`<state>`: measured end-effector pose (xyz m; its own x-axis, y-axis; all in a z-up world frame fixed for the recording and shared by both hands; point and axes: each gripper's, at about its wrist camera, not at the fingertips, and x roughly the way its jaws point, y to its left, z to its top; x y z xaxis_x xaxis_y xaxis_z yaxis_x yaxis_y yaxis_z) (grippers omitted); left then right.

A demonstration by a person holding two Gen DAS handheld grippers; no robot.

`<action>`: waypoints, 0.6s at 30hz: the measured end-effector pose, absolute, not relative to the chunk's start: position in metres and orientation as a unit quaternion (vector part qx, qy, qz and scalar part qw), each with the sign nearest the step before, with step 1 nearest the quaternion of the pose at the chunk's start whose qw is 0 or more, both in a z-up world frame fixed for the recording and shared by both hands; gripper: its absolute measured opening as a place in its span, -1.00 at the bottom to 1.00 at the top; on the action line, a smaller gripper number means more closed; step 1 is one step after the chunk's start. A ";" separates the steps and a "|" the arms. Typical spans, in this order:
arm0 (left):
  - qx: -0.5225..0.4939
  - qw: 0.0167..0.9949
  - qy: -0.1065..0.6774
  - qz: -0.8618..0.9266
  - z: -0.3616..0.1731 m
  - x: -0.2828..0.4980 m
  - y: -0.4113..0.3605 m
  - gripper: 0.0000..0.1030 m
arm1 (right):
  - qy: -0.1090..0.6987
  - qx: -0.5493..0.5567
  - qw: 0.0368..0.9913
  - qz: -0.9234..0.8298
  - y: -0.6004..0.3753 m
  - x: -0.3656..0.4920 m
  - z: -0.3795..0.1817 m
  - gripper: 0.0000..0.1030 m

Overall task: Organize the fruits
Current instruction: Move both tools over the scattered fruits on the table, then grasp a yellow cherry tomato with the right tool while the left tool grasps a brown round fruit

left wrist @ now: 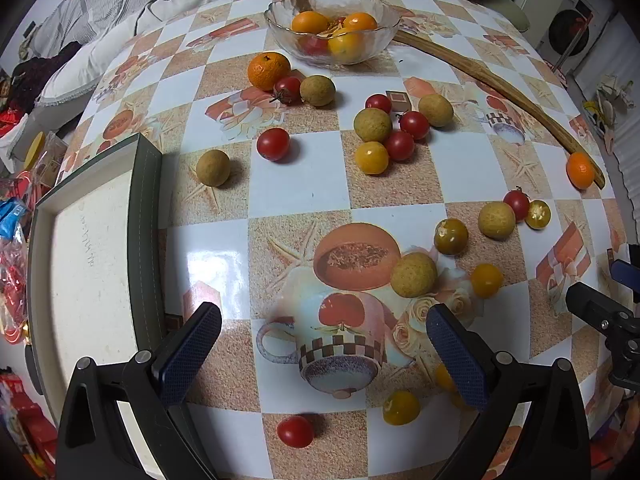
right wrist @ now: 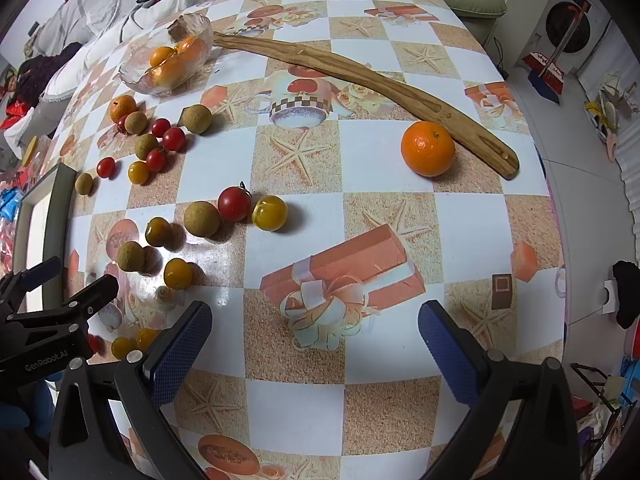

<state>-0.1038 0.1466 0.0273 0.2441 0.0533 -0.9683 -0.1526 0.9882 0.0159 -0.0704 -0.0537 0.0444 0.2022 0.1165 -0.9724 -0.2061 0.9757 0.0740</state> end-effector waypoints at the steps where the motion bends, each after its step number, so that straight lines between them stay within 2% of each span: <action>1: -0.041 0.787 0.612 0.066 0.027 -0.103 0.146 1.00 | 0.623 -0.036 0.774 0.104 -0.054 -0.070 0.044 1.00; 18: -0.036 0.786 0.614 0.069 0.024 -0.097 0.142 1.00 | 0.626 -0.032 0.772 0.105 -0.058 -0.067 0.040 1.00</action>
<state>-0.0966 0.1416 0.0242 0.2367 0.0637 -0.9695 -0.1522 0.9880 0.0278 -0.0669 -0.0583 0.0399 0.1943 0.1222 -0.9733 -0.2016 0.9760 0.0823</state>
